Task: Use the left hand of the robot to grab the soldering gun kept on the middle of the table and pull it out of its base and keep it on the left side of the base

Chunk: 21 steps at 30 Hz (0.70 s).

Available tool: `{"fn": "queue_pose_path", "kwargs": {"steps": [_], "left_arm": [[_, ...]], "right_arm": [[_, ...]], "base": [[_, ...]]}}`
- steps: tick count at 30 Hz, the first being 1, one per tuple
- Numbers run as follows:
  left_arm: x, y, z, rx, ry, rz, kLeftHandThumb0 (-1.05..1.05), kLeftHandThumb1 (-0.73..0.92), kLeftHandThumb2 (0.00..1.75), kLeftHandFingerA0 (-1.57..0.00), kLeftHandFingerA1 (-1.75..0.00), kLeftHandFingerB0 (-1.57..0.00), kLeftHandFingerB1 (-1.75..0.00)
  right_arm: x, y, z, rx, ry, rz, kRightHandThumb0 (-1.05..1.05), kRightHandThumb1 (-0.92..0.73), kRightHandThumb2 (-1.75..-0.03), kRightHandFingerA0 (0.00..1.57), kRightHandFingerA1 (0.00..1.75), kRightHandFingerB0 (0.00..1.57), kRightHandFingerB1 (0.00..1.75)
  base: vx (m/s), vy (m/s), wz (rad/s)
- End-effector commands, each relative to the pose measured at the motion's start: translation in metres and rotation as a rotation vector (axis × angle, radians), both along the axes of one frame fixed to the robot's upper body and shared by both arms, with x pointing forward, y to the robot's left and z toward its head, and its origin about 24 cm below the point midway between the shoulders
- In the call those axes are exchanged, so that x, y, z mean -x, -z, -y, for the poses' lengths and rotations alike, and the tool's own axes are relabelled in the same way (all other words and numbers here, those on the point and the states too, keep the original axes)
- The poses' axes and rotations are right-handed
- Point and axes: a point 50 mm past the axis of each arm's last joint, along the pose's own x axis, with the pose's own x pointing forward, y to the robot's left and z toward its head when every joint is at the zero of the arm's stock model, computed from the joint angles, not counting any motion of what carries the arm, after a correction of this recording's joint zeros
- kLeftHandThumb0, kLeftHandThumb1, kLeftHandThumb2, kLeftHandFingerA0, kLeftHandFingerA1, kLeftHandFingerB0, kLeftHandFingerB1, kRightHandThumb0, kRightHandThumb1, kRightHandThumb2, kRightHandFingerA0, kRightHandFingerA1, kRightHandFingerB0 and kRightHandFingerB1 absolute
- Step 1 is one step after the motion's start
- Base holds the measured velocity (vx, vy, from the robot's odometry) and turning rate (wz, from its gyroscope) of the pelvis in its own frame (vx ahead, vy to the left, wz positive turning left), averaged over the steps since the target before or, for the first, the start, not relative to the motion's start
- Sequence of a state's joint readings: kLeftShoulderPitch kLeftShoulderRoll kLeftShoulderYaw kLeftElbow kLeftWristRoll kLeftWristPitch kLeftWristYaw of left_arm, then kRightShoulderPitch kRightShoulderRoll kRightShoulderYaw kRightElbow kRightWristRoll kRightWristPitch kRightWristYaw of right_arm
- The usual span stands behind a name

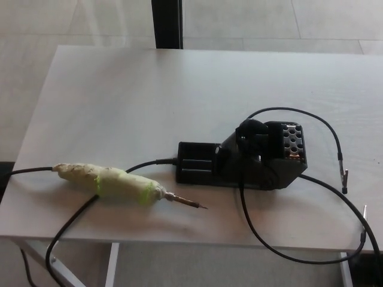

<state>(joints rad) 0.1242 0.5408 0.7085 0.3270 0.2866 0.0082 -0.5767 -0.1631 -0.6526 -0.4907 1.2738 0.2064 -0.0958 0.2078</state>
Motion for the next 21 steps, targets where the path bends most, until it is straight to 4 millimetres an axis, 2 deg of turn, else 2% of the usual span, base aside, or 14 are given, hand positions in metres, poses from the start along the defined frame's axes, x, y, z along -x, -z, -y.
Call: {"fn": "queue_pose_path", "kwargs": {"steps": [1,2,3,4,5,6,8,9,10,11,12,13,14,21], "left_arm": [[0.136,0.124,-0.006,0.609,-0.865,-0.052,-1.0,0.65,0.99,0.0,-0.47,0.0,-0.25],[0.134,0.126,-0.004,0.623,-0.841,-0.059,-1.0,0.64,0.97,0.0,-0.49,0.0,-0.26],[0.133,0.127,-0.002,0.627,-0.821,-0.05,-0.98,0.62,0.96,0.0,-0.5,0.0,-0.28],[0.13,0.126,-0.001,0.607,-0.798,-0.056,-0.95,0.62,1.0,0.0,-0.49,0.0,-0.28],[0.126,0.127,0.001,0.635,-0.775,0.003,-0.99,0.64,1.0,0.0,-0.45,0.0,-0.24],[0.121,0.128,0.002,0.657,-0.762,0.023,-0.87,0.58,1.0,-0.01,-0.54,0.0,-0.29],[0.119,0.13,0.003,0.702,-0.74,0.008,-0.82,0.56,1.0,0.0,-0.6,-0.04,-0.39],[0.121,0.131,0.007,0.754,-0.736,0.005,-0.83,0.52,0.92,-0.18,-0.67,-0.04,-0.55],[0.12,0.13,0.01,0.758,-0.738,0.01,-0.8,0.51,0.89,-0.19,-0.67,-0.08,-0.58],[0.12,0.129,0.012,0.746,-0.726,-0.001,-0.79,0.52,0.88,-0.23,-0.68,-0.12,-0.58],[0.12,0.129,0.012,0.747,-0.726,-0.001,-0.79,0.52,0.88,-0.23,-0.68,-0.12,-0.58],[0.121,0.129,0.012,0.756,-0.743,0.002,-0.76,0.65,0.6,-0.22,-0.72,-0.15,-0.54],[0.122,0.13,0.012,0.752,-0.761,-0.005,-0.75,0.64,0.59,-0.22,-0.69,-0.15,-0.53],[0.127,0.132,0.01,0.776,-0.769,-0.016,-0.75,0.67,0.6,-0.19,-0.72,-0.16,-0.53]], "right_arm": [[0.004,0.008,-0.005,-0.043,-0.007,0.025,-1.01,-0.5,-1.01,1.16,1.14,0.12,1.49],[0.003,0.007,-0.005,-0.047,-0.006,0.033,-1.02,-0.49,-1.01,1.18,1.13,0.12,1.48],[0.002,0.005,-0.005,-0.044,-0.01,0.036,-1.04,-0.47,-1.26,1.16,1.17,0.28,1.03],[0.002,0.005,-0.004,-0.043,-0.011,0.037,-1.01,-0.54,-0.96,1.14,1.2,0.12,1.46],[0.002,0.005,-0.004,-0.047,-0.006,0.038,-1.02,-0.42,-1.16,1.06,1.19,0.32,1.07],[0.003,0.005,-0.004,-0.051,0.003,0.047,-1.0,-0.54,-0.95,1.03,1.26,0.09,1.48],[0.003,0.005,-0.004,-0.052,0.003,0.048,-1.01,-0.56,-0.92,0.98,1.3,0.07,1.45],[0.003,0.005,-0.004,-0.048,-0.003,0.044,-1.04,-0.48,-1.25,0.97,1.25,0.05,0.89],[0.003,0.005,-0.004,-0.05,-0.001,0.043,-1.05,-0.6,-0.85,0.83,1.39,0.0,1.34],[0.003,0.006,-0.004,-0.052,0.002,0.042,-1.05,-0.5,-1.24,0.87,1.25,0.04,0.88],[0.003,0.006,-0.004,-0.052,0.002,0.042,-1.05,-0.5,-1.24,0.87,1.25,0.04,0.88],[0.003,0.006,-0.004,-0.046,-0.002,0.032,-0.62,-0.22,-1.07,1.08,1.26,0.01,0.72],[0.003,0.005,-0.004,-0.047,-0.002,0.035,-1.05,-0.49,-1.23,0.82,1.29,0.05,0.88],[0.005,0.007,-0.004,-0.05,0.019,0.034,-1.05,-0.45,-1.23,0.66,1.27,0.04,0.82]], "base": [[0.0,0.0,0.0],[0.0,0.0,0.0],[0.0,0.0,0.0],[0.0,0.0,0.0],[0.0,0.0,0.0],[0.0,0.0,0.0],[0.0,0.0,0.0],[0.0,0.0,0.0],[0.0,0.0,0.0],[0.0,0.0,0.0],[0.0,0.0,0.0],[0.0,0.0,0.0],[0.0,0.0,0.0],[0.0,0.0,0.0]]}}
